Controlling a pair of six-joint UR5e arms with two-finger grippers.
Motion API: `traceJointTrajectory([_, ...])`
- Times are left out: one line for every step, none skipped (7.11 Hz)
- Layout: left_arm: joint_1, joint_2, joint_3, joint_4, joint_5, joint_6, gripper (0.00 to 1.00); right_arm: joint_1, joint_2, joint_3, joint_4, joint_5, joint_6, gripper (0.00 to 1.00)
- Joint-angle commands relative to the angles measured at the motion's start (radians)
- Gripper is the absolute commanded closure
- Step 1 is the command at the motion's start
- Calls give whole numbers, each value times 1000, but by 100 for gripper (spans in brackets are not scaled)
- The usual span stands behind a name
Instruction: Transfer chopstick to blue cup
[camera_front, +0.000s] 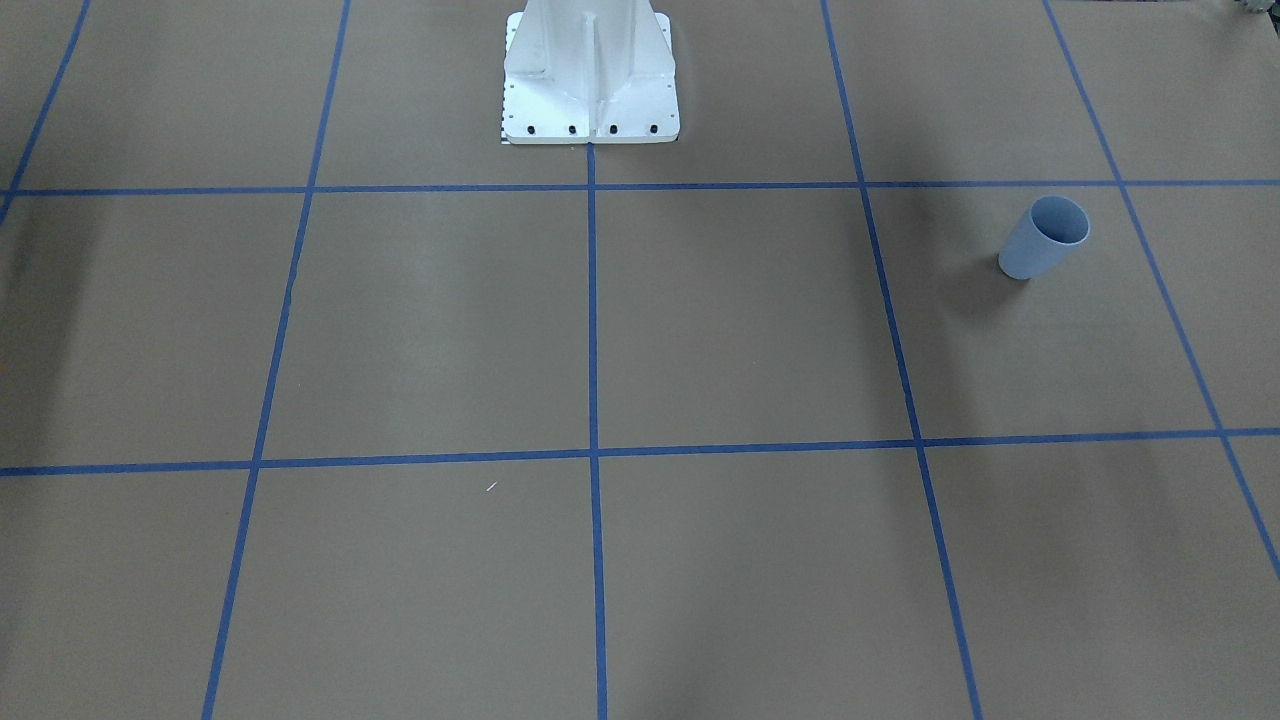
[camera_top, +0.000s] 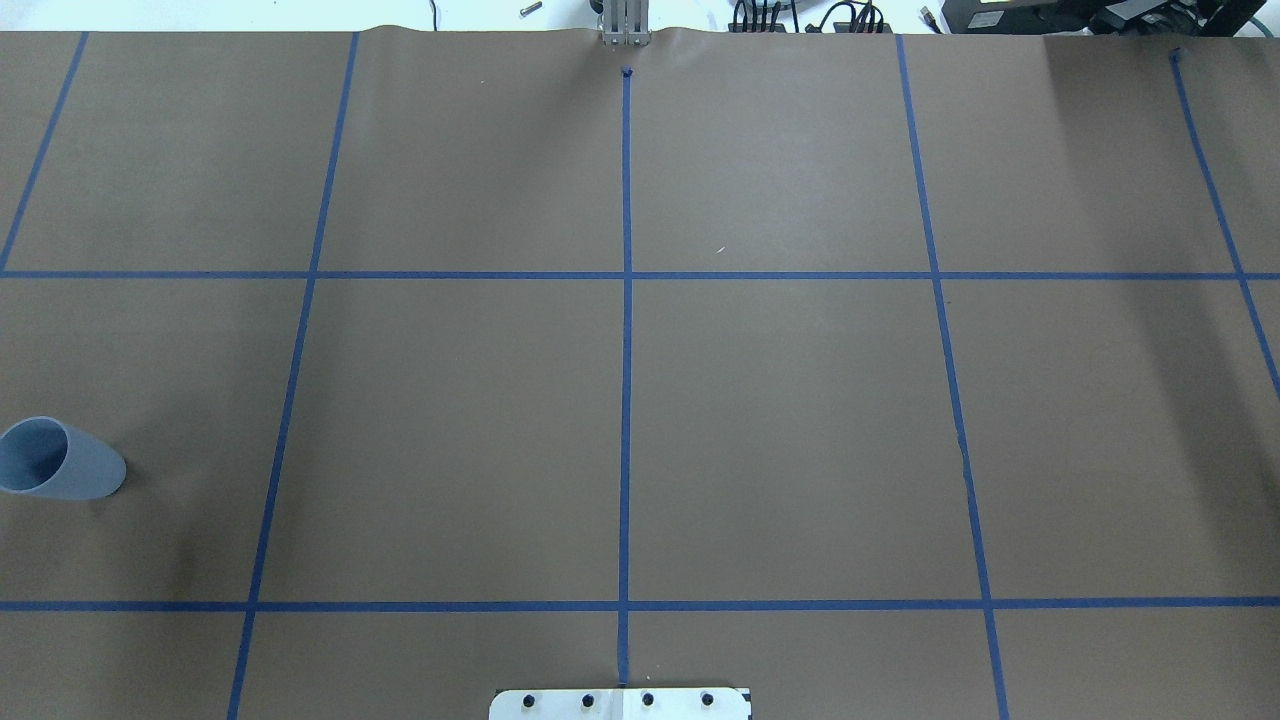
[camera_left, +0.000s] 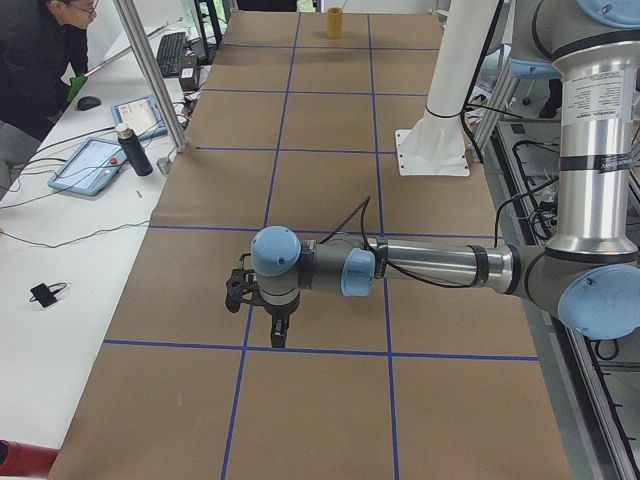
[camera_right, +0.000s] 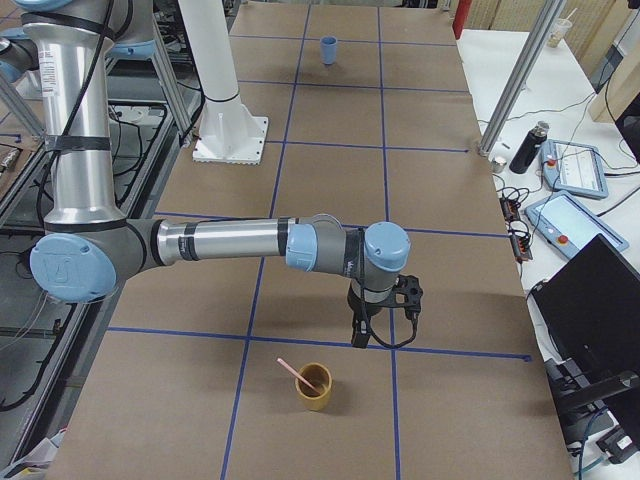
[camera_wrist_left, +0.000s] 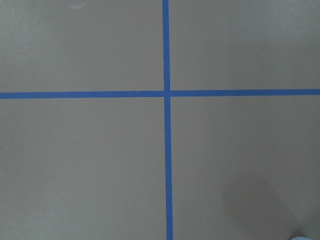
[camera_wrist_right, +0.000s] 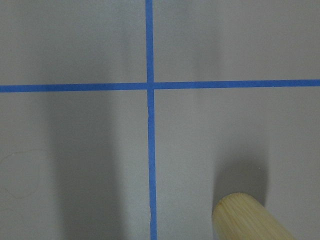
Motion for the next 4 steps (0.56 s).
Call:
traceJointTrajectory([4, -5, -19, -5, -5, -6, 1, 0, 40, 6, 1, -6, -1, 0])
traceJointTrajectory([6, -14, -28, -2, -5, -6, 1, 0, 40, -1, -1, 0, 11, 0])
traceJointTrajectory([16, -14, -27, -1, 4, -7, 1, -5, 33, -4, -1, 0, 12, 0])
traceJointTrajectory([44, 0, -52, -1, -3, -13, 1, -5, 28, -3, -1, 5, 14, 0])
